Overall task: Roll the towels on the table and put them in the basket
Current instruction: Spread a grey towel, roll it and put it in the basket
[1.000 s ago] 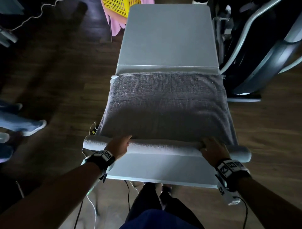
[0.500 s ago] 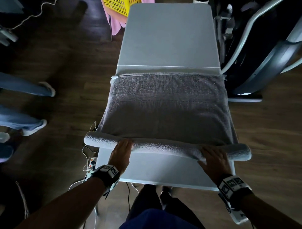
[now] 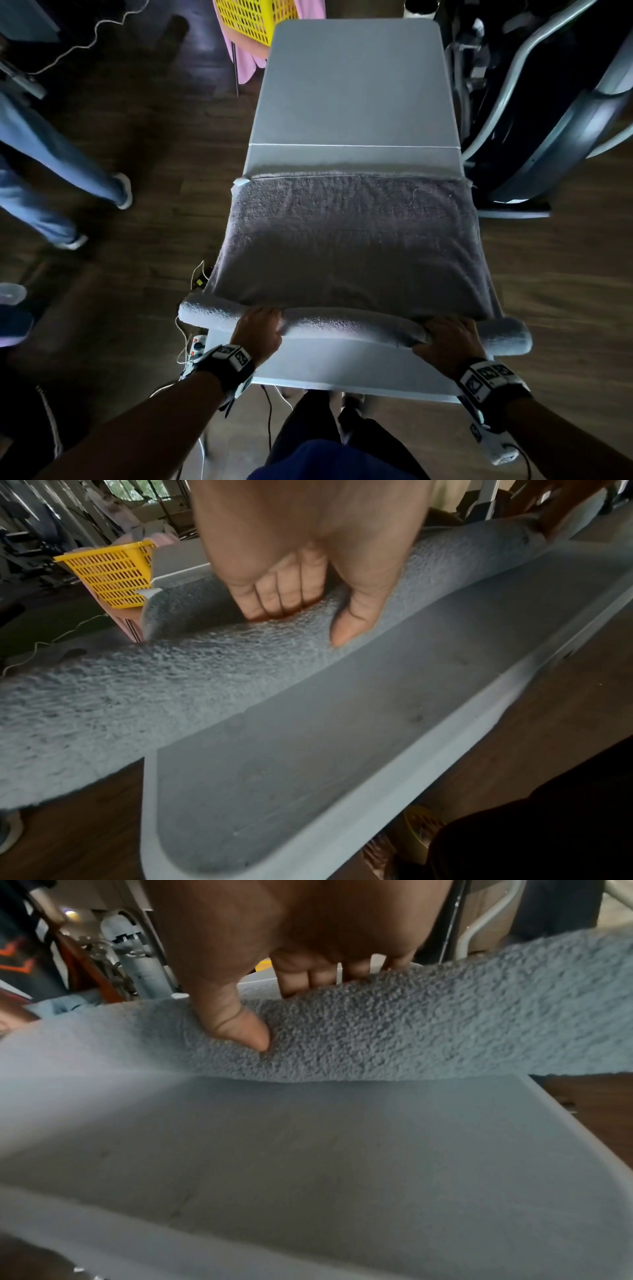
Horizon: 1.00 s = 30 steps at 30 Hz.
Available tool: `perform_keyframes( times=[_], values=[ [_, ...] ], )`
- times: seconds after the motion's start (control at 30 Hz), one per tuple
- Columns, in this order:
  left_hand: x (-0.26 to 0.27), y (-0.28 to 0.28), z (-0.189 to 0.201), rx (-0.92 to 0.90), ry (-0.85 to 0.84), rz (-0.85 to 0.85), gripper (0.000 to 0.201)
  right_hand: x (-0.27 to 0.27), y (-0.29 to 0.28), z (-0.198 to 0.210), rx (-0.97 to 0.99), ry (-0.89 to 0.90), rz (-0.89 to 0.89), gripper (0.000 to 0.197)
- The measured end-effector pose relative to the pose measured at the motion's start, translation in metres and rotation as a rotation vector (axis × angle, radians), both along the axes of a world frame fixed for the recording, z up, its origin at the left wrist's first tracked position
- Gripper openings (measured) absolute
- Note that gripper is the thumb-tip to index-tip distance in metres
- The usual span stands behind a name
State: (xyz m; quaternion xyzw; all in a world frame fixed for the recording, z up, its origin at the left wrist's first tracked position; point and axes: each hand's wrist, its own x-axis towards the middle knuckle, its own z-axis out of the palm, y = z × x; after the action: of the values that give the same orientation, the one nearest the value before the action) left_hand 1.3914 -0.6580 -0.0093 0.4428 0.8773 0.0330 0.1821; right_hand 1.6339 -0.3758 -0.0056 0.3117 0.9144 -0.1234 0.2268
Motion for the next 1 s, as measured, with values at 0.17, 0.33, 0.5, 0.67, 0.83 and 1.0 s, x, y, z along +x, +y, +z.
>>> perform_keyframes(
  times=[0.17,0.33,0.5,0.67,0.83,1.0],
  values=[
    [-0.02,0.003,-0.002,-0.141,-0.162,-0.036,0.048,-0.003,0.002,0.003,0.032,0.015,-0.032,0.049],
    [-0.017,0.0,-0.003,0.071,0.012,-0.054,0.049,0.012,-0.007,-0.005,0.088,0.336,0.062,0.036],
    [0.004,-0.016,-0.007,-0.007,-0.055,-0.045,0.032,0.024,-0.004,-0.009,-0.007,0.227,0.066,0.062],
    [-0.011,0.003,0.001,-0.135,0.054,-0.068,0.039,-0.004,0.014,0.0,0.035,0.081,0.076,0.037],
    [-0.014,-0.006,-0.008,-0.059,0.091,-0.09,0.059,0.011,0.016,-0.013,0.06,0.242,0.075,0.057],
    [-0.013,0.0,0.002,-0.035,0.075,-0.12,0.016,0.022,0.013,-0.016,0.037,0.102,0.142,0.043]
  ],
)
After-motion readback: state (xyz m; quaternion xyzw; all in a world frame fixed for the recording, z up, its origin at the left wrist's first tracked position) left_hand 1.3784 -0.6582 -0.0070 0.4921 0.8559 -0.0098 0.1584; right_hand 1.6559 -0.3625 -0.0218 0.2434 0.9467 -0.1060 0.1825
